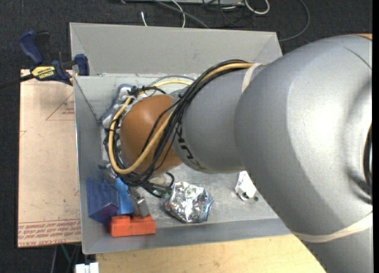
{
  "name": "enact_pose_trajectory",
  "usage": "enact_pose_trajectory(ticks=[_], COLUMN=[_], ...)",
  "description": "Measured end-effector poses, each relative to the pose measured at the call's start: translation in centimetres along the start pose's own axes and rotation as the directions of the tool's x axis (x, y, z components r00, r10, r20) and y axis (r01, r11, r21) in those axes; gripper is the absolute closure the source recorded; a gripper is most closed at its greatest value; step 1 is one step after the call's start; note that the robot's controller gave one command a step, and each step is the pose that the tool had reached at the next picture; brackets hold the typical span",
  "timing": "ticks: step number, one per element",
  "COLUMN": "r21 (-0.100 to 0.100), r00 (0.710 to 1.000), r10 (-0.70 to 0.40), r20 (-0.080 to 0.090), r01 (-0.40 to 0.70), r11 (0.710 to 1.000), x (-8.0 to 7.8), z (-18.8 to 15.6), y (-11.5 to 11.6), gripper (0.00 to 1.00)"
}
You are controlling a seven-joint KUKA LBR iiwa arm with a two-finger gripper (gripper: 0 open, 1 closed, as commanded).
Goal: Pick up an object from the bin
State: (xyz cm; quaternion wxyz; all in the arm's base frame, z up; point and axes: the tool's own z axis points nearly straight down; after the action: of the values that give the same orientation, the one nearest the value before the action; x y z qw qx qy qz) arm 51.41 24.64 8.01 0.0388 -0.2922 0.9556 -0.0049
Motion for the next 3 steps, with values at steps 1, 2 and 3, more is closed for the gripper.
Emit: enact_pose_trajectory(ticks=[1, 2, 3], r21=[0.0, 0.0, 0.0], r00=[1.0, 1.0, 1.0], r10=[0.0, 0.0, 0.0], r20=[0.0, 0.0, 0.0], r01=[0.0, 0.0, 0.0], r11=[1.0, 1.0, 1.0], x=[0.0, 0.0, 0.0], z=[0.0, 0.0, 0.0], y=[0.0, -0.01, -0.01], gripper=[0.0, 0.0, 0.0])
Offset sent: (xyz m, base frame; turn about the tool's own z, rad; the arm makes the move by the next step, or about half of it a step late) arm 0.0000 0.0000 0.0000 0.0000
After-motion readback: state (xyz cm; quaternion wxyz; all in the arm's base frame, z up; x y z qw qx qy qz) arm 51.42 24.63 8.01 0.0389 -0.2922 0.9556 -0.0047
